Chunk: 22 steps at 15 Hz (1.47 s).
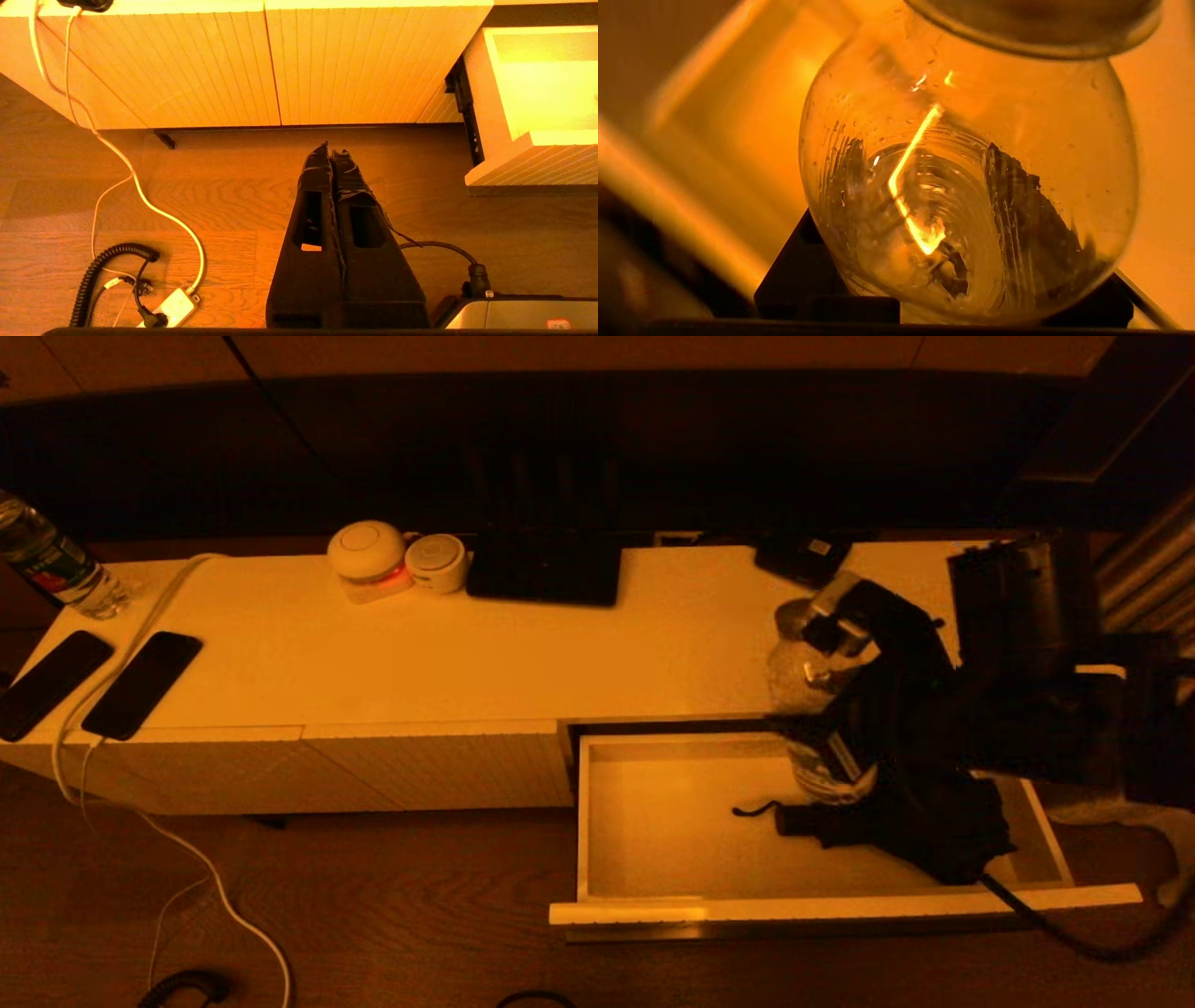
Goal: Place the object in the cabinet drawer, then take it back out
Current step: Put the mineral water in the drawer
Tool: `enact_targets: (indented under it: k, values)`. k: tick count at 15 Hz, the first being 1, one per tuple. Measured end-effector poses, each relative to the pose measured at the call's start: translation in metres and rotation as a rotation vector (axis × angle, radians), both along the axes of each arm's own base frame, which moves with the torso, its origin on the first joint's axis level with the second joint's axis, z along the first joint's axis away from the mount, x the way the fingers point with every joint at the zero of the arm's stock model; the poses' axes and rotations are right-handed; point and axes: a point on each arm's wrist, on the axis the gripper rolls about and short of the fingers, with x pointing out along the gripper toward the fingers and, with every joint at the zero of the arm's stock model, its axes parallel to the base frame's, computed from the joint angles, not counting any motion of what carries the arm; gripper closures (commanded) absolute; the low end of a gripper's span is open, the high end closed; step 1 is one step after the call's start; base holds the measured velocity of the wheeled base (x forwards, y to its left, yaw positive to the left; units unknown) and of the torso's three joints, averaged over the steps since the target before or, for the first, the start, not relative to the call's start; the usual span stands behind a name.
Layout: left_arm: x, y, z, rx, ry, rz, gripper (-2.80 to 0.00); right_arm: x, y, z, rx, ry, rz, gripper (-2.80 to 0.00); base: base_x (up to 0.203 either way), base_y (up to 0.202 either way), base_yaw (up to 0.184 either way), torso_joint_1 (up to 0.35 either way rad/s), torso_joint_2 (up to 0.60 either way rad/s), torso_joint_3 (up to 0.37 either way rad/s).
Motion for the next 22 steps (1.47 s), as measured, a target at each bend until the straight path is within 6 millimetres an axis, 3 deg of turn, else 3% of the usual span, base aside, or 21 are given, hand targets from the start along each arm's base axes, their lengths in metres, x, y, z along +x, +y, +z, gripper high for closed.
enact_targets:
  k: [4, 7, 12, 16, 22]
  values:
    - [0.000, 0.000, 0.000, 0.000, 0.000, 0.000, 0.00, -0.024, -0.013, -0.007, -0.254, -0.061, 0.177, 0.00, 0.000, 0.000, 0.000, 0.000, 0.00, 0.000]
    - [0.000, 0.000, 0.000, 0.000, 0.000, 0.000, 0.00, -0.029, -0.016, -0.032, -0.445, -0.056, 0.289, 0.00, 0.000, 0.000, 0.000, 0.000, 0.00, 0.000]
    - [0.000, 0.000, 0.000, 0.000, 0.000, 0.000, 0.00, -0.018, -0.011, -0.064, -0.609, -0.018, 0.395, 0.00, 0.000, 0.000, 0.000, 0.000, 0.00, 0.000]
    - [0.000, 0.000, 0.000, 0.000, 0.000, 0.000, 0.00, -0.005, -0.015, -0.075, -0.759, -0.028, 0.462, 0.00, 0.000, 0.000, 0.000, 0.000, 0.00, 0.000]
    - [0.000, 0.000, 0.000, 0.000, 0.000, 0.000, 0.00, 0.005, -0.015, -0.092, -0.829, 0.007, 0.509, 0.00, 0.000, 0.000, 0.000, 0.000, 0.00, 0.000]
